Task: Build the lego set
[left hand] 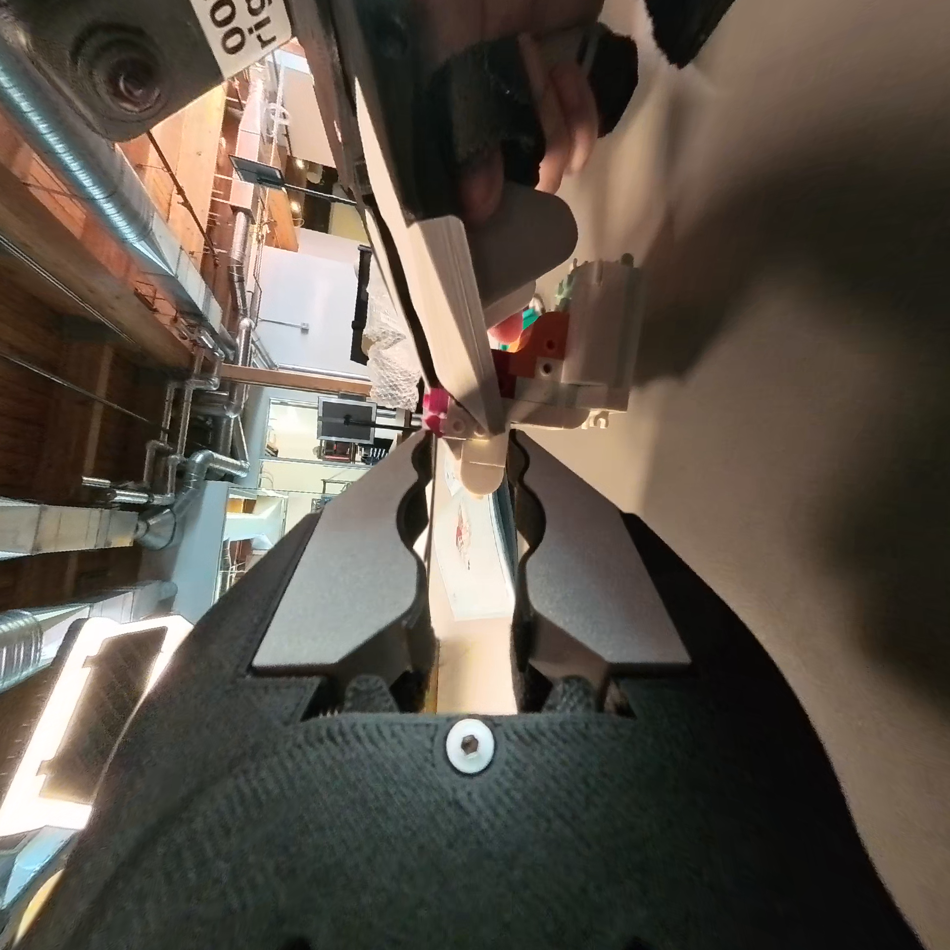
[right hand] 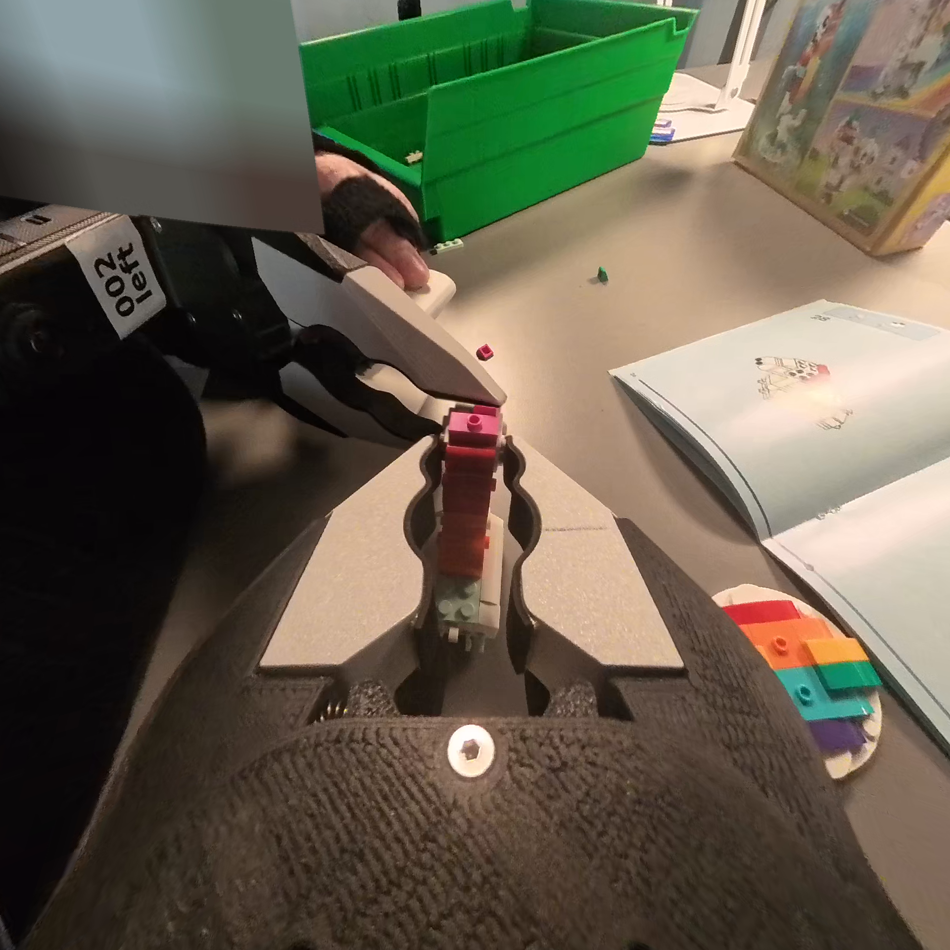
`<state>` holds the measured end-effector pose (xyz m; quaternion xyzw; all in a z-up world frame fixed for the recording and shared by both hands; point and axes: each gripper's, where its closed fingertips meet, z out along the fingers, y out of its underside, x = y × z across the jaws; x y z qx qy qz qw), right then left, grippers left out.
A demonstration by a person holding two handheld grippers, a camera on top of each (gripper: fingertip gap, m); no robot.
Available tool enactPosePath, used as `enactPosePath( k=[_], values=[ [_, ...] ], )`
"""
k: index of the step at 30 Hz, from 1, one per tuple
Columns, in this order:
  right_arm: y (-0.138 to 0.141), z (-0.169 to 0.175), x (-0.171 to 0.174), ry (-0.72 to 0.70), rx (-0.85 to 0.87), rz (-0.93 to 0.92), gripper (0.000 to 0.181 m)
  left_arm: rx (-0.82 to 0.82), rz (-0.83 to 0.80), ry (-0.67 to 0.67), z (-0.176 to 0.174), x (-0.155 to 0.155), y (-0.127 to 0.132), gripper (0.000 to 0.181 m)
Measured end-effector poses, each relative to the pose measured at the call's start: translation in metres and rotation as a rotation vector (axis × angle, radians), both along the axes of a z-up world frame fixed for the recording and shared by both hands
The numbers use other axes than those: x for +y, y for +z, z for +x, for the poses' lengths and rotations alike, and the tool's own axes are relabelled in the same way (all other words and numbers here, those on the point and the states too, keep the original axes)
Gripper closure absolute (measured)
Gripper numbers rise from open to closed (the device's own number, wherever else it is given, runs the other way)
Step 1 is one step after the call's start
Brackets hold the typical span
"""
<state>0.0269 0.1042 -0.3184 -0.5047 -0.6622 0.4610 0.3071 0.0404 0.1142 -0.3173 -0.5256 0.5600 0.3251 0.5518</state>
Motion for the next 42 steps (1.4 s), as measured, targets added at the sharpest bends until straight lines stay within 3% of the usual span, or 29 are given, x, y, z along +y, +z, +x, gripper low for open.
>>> enactPosePath(
  k=[26,36,42],
  values=[
    [-0.003,-0.002,0.009,-0.064,-0.034,-0.01,0.159,0.12,0.027,0.063,-0.005,0.009,-0.002,0.158],
    [-0.007,-0.002,0.006,-0.047,-0.04,-0.002,0.159,0.076,0.002,0.043,-0.006,0.007,-0.006,0.154],
    [-0.008,-0.002,0.006,-0.046,-0.04,0.001,0.159,-0.016,-0.06,0.045,-0.007,0.005,-0.011,0.138]
  ],
)
